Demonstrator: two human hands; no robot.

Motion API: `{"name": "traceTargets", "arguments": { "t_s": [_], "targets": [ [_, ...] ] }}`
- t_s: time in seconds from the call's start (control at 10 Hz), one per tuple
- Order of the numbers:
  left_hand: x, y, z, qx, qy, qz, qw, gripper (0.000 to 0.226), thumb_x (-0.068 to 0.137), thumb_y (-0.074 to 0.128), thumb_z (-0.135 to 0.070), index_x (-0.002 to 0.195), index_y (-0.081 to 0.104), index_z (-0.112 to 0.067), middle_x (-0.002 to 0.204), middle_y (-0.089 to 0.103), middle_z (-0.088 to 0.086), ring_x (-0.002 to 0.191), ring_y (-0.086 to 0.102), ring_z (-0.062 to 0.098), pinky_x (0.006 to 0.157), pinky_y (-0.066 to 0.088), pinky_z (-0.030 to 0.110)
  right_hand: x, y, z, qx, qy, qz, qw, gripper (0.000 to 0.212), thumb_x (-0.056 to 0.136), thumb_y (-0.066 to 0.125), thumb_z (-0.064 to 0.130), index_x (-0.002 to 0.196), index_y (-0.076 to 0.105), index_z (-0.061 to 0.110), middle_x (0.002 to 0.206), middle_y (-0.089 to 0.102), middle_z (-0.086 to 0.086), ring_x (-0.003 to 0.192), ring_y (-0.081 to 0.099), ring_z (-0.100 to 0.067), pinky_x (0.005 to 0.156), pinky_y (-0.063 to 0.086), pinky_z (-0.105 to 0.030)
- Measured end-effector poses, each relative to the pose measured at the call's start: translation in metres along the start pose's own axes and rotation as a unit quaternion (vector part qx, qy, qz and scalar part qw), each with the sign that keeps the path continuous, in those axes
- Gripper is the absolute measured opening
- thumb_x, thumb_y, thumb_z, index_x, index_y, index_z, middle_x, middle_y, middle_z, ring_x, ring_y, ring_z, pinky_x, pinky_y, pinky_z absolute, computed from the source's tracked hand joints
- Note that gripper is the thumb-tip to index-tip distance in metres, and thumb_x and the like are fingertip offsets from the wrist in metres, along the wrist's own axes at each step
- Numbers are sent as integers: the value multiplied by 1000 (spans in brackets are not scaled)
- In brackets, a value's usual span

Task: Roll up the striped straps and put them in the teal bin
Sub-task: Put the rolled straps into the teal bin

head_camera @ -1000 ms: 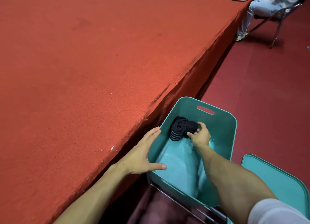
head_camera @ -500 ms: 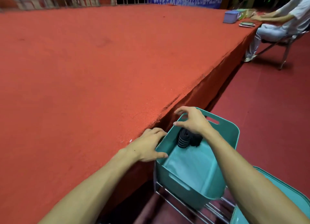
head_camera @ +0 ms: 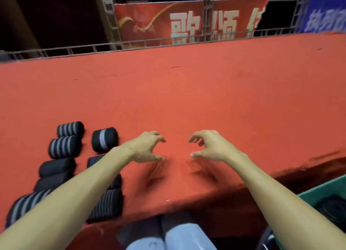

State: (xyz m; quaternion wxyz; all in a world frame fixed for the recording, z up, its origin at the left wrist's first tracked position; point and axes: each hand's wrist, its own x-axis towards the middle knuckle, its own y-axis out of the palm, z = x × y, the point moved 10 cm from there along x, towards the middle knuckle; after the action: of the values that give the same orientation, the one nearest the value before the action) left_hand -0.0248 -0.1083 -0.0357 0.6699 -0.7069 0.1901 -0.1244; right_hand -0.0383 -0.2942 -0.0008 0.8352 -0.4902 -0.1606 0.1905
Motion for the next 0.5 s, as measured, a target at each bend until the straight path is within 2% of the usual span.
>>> {"name": "traceTargets", "arguments": {
  "t_s": [0.1, 0.2, 0.3, 0.4, 0.5],
  "targets": [
    [-46, -7, 49, 9, -88, 2, 996, 93, 56, 67, -74, 137, 52, -30, 141, 51, 1, 130, 50, 23, 110, 41, 40, 21, 32, 56, 11, -53, 28, 998, 45, 74, 85, 32, 115, 68, 22, 110, 67, -1, 93, 64, -17, 80, 47, -25],
    [-128, -37, 51, -18, -167, 19, 986, 58, 88, 71, -39, 136, 55, -10, 133, 57, 9, 125, 53, 26, 102, 38, 29, 36, 71, 122, 25, -111, 62, 992, 45, 74, 85, 35, 114, 68, 23, 109, 67, 1, 91, 64, -16, 83, 51, -28],
    [-158, -36, 58, -20, -181, 17, 983, 44, 91, 68, -36, 126, 61, -10, 122, 63, 10, 114, 58, 27, 94, 43, 31, 37, 95, 152, 49, -136, 79, 986, 45, 73, 86, 35, 113, 68, 23, 107, 67, 1, 89, 65, -16, 83, 52, -29],
    [-182, -15, 50, -50, -174, 48, 982, 39, 87, 74, -36, 118, 65, -13, 112, 63, 5, 102, 61, 22, 83, 45, 27, 28, 116, 167, 95, -147, 91, 980, 41, 72, 87, 33, 108, 69, 26, 103, 67, 4, 89, 66, -14, 79, 52, -25],
    [-191, 11, 39, -63, -145, 84, 984, 48, 83, 79, -34, 121, 63, -10, 116, 61, 5, 104, 59, 20, 83, 42, 23, 15, 124, 171, 137, -149, 91, 975, 40, 71, 88, 29, 107, 70, 24, 101, 67, 5, 88, 65, -12, 75, 52, -21]
  ]
}}
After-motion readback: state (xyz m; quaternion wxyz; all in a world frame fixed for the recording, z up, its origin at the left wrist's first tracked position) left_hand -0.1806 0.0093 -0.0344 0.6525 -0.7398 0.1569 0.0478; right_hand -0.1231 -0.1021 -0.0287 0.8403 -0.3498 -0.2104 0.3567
